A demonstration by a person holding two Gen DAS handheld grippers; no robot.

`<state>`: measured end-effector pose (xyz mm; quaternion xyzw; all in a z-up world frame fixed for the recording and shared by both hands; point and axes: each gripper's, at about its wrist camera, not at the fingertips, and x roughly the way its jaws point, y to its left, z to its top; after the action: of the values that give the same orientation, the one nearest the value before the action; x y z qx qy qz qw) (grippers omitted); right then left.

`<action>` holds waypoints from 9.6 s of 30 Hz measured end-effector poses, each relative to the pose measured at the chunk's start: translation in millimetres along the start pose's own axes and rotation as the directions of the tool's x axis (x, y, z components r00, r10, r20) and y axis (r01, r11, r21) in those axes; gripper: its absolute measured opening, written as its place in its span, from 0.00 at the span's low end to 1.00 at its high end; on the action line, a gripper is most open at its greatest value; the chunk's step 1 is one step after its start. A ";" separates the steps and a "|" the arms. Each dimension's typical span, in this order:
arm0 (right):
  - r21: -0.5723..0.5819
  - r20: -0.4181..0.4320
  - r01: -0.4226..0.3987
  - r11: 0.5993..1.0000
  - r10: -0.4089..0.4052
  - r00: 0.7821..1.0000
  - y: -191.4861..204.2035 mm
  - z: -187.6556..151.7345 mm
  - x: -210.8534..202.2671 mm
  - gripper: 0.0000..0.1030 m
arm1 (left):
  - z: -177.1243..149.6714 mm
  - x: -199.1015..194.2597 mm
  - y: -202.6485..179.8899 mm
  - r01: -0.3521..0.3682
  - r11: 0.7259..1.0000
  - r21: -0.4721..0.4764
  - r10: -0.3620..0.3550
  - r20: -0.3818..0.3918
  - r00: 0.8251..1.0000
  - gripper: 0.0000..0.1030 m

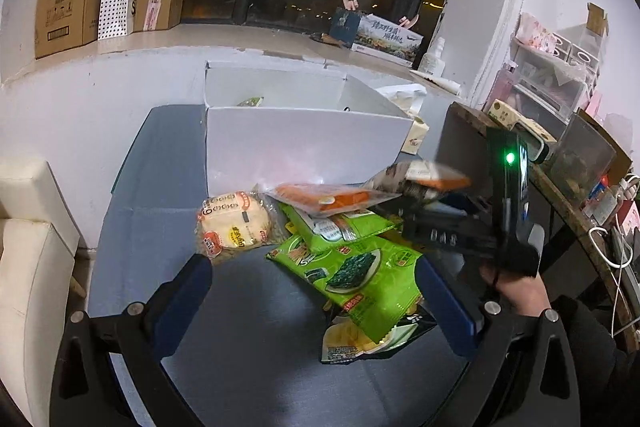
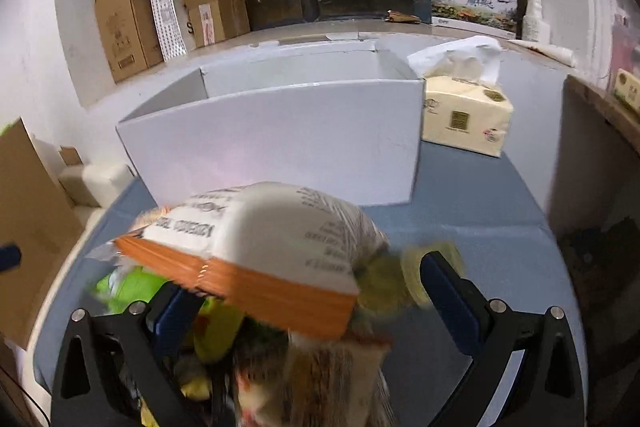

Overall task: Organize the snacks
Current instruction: 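Grasp the white-and-orange snack bag with the right tool while the left grasps the orange flying-cake pack, then lower both held packs into the white box and release them, then grasp the clear jelly cup with the right tool while the left grasps the green snack bag, then place the jelly cup and green bag into the white box, opening both tools, then grasp the green seaweed bag with the right tool while the left grasps the round bread pack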

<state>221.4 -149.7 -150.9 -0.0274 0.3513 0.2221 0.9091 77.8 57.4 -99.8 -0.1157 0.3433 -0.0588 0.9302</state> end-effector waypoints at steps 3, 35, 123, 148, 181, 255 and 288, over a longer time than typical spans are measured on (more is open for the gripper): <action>0.013 0.004 0.005 1.000 -0.005 1.000 -4.8 7.8 5.2 0.39 | 0.1 5.8 1.5 -0.007 1.000 -0.004 0.007 -0.011 1.000 1.00; 0.048 0.181 -0.100 0.994 0.089 0.979 -39.3 4.0 -126.6 0.32 | 79.9 182.1 -25.2 -0.120 0.989 -0.090 0.051 -0.552 0.832 0.84; 0.303 -0.133 -0.102 0.948 0.148 0.980 -113.5 2.7 24.2 1.00 | 5.7 22.5 -7.1 -0.026 1.000 0.016 0.026 -0.054 0.998 1.00; 0.140 0.014 -0.193 0.971 0.193 0.981 -70.2 -1.9 -66.6 0.48 | 49.2 133.3 -9.7 -0.043 0.999 -0.022 0.032 -0.370 0.928 1.00; 0.033 0.103 -0.267 0.963 0.262 0.959 -16.4 148.6 -27.7 0.48 | 188.9 71.9 22.7 -0.154 0.987 0.034 0.149 0.131 0.980 0.65; -0.236 -0.212 -0.247 0.940 0.198 0.957 87.6 -21.4 -36.8 1.00 | -31.7 -33.4 40.9 -0.003 0.996 -0.085 0.006 0.034 0.999 1.00; -0.088 -0.042 -0.168 0.982 0.164 0.985 25.4 -3.8 -120.1 0.65 | 24.9 137.1 59.1 -0.167 0.982 0.094 0.183 -0.217 0.959 1.00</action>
<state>129.7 -173.8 -72.9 -0.0435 0.3576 0.3125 0.8790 199.6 93.0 -182.3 -0.0428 0.4528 -0.0017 0.8906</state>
